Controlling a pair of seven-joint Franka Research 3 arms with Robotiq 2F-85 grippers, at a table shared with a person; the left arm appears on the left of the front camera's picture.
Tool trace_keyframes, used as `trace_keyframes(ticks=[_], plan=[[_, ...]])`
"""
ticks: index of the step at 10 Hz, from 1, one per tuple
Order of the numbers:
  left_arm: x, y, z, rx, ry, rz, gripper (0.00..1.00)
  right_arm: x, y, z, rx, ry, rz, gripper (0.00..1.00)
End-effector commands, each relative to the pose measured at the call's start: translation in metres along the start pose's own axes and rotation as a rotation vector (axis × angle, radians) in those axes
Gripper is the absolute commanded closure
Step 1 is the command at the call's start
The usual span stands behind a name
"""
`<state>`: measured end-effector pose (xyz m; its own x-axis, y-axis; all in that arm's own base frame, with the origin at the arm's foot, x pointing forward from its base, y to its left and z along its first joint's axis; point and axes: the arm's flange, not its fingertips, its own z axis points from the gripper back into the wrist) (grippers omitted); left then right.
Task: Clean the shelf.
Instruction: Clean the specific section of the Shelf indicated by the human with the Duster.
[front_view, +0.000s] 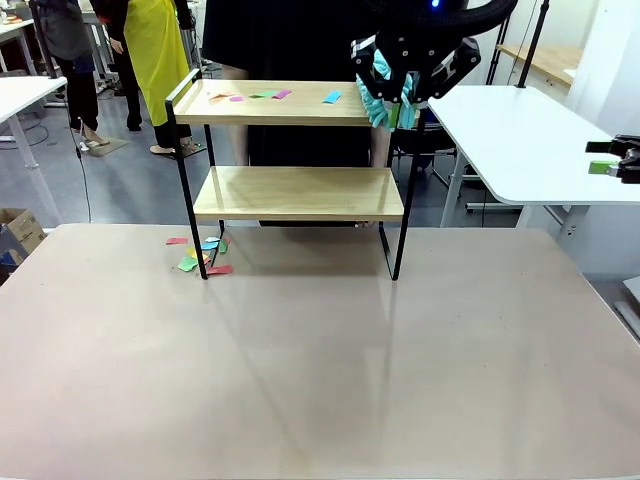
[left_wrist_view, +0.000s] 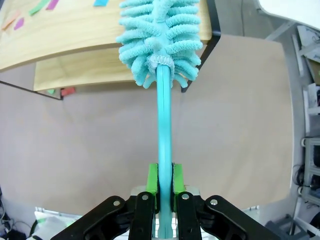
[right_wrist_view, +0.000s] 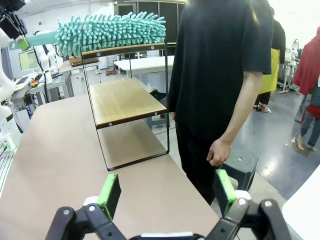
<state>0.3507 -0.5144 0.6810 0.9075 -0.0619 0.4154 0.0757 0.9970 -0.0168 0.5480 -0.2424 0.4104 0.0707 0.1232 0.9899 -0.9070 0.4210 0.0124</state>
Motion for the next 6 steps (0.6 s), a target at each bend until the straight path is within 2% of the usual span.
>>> trace_keyframes(ticks=[1, 6], plan=[[0.003, 0.01, 0.004, 0.036, -0.005, 0.026, 0.87, 0.004, 0.001, -0.002, 0.002, -0.002, 0.006, 0.0], [0.007, 0.049, -0.001, 0.104, 0.062, 0.032, 0.87, 0.004, 0.001, -0.002, 0.002, -0.002, 0.006, 0.0]])
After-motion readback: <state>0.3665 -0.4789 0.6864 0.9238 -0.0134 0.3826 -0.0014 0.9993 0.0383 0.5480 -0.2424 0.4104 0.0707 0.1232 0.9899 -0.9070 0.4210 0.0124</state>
